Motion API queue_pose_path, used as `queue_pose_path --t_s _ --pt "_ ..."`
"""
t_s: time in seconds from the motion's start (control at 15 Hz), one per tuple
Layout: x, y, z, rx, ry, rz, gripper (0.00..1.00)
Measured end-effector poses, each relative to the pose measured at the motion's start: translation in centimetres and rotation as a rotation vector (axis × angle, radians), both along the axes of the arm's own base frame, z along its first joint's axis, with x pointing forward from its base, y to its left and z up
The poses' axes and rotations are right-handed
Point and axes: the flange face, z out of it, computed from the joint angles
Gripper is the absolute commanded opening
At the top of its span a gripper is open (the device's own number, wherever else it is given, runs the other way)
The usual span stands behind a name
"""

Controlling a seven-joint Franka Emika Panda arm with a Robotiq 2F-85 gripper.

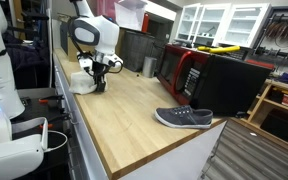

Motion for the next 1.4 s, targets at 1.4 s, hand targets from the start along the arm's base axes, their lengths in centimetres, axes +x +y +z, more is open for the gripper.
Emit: queue_pose_path --t_s 1.4 --pt "0.2 -5.4 5.7 -0.255 -0.101 0.185 0.00"
